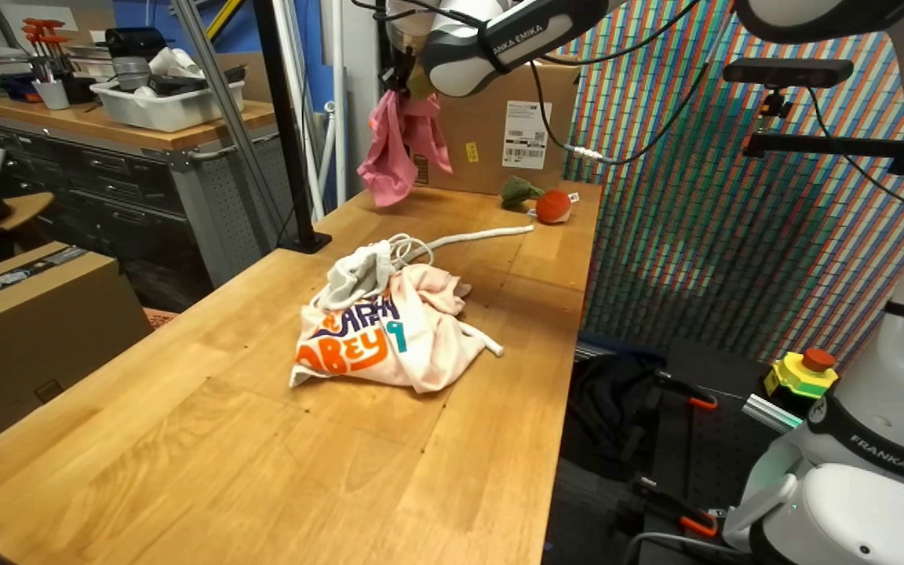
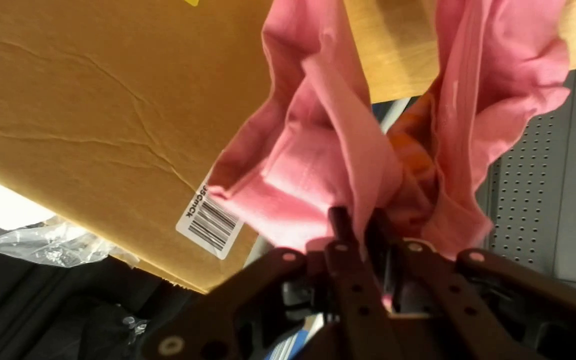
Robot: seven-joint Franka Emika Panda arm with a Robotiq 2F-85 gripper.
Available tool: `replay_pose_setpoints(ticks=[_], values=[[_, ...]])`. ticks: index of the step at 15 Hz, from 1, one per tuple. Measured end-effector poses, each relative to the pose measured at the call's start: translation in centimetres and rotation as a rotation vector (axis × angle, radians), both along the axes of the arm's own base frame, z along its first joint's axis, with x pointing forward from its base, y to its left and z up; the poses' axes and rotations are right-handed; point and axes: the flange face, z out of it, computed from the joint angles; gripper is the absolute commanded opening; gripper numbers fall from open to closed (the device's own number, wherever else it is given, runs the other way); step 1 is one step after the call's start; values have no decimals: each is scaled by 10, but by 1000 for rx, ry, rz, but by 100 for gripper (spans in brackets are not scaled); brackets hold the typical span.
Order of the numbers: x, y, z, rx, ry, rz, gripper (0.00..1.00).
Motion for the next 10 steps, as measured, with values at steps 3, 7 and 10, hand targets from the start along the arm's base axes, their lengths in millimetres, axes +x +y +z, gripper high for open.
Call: replay_pose_setpoints(ticks=[3, 7, 10], values=[[7, -2, -3, -9, 18, -8, 70], [12, 1, -3, -22, 35, 8, 98], [12, 12, -5, -44, 74, 51, 100]])
